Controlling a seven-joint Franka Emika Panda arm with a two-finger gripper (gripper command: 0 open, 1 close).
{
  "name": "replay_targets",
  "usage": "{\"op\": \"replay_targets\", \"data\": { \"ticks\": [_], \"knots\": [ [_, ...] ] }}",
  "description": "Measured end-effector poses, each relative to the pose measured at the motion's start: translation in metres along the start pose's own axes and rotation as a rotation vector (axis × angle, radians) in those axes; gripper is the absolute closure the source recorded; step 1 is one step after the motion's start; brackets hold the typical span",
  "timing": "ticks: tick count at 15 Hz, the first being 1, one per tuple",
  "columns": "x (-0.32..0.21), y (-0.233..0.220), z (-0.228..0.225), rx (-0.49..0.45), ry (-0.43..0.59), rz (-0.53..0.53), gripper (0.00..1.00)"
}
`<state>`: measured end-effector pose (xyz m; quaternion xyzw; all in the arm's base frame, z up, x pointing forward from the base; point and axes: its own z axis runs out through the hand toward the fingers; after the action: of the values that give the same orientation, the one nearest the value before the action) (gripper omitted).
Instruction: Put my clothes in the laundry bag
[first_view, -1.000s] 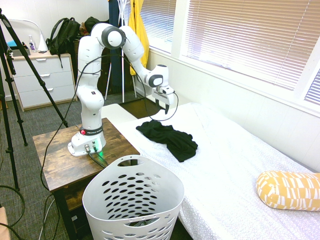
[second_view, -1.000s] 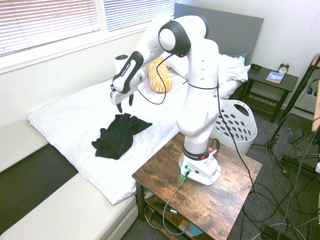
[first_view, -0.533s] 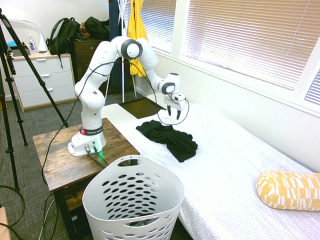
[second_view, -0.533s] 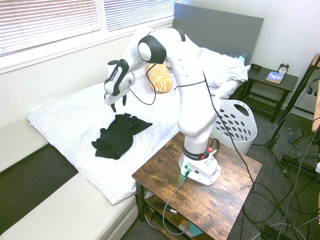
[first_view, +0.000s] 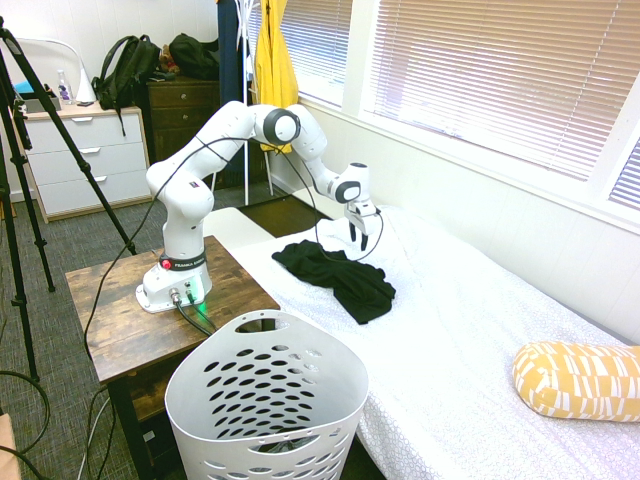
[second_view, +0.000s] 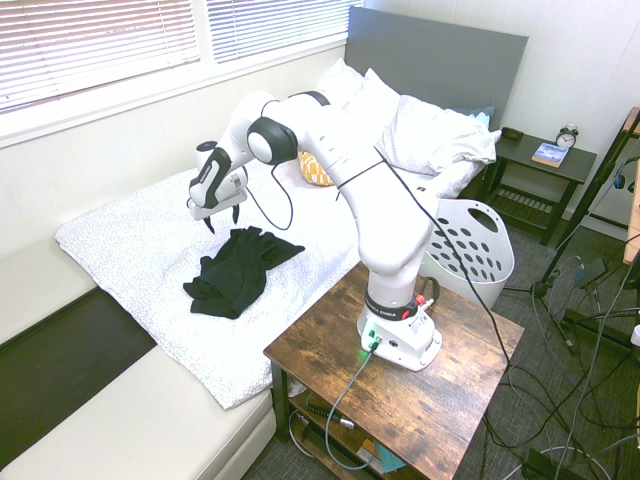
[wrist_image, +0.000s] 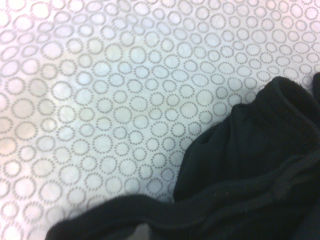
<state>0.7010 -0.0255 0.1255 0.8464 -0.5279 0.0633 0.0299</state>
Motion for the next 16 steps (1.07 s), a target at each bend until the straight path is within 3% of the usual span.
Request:
{"op": "replay_targets", "data": {
  "ticks": [6, 13, 14, 16],
  "knots": [
    [-0.001, -0.008, 0.05, -0.153, -0.048, 0.051, 0.0],
    [-0.006, 0.001, 0.093, -0.212, -0.07, 0.053, 0.0],
    [-0.006, 0.005, 0.099, -0.22, -0.073, 0.055, 1.0],
    [-0.005, 0.011, 0.11, -0.234, -0.079, 0.053, 1.0]
  ]
}}
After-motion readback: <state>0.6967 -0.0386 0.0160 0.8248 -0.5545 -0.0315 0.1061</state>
